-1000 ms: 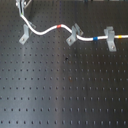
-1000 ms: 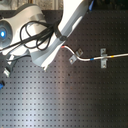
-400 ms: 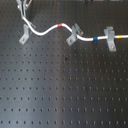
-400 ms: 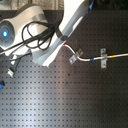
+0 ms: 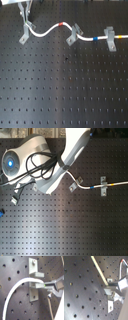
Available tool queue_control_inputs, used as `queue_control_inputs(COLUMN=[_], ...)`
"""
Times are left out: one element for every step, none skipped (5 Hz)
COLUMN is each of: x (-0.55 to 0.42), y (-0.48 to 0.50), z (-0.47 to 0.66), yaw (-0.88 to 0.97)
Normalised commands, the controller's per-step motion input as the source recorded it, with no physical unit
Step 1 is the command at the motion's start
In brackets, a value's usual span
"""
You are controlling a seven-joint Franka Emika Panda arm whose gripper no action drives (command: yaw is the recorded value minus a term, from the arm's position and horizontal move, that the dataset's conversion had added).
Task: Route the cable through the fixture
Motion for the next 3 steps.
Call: queue_control_inputs(x=[-0.022, -0.283, -0.025], y=[-0.005, -0.289, -0.005], z=[0.07, 0.04, 0.00], yaw=[0.00, 0.00, 0.00])
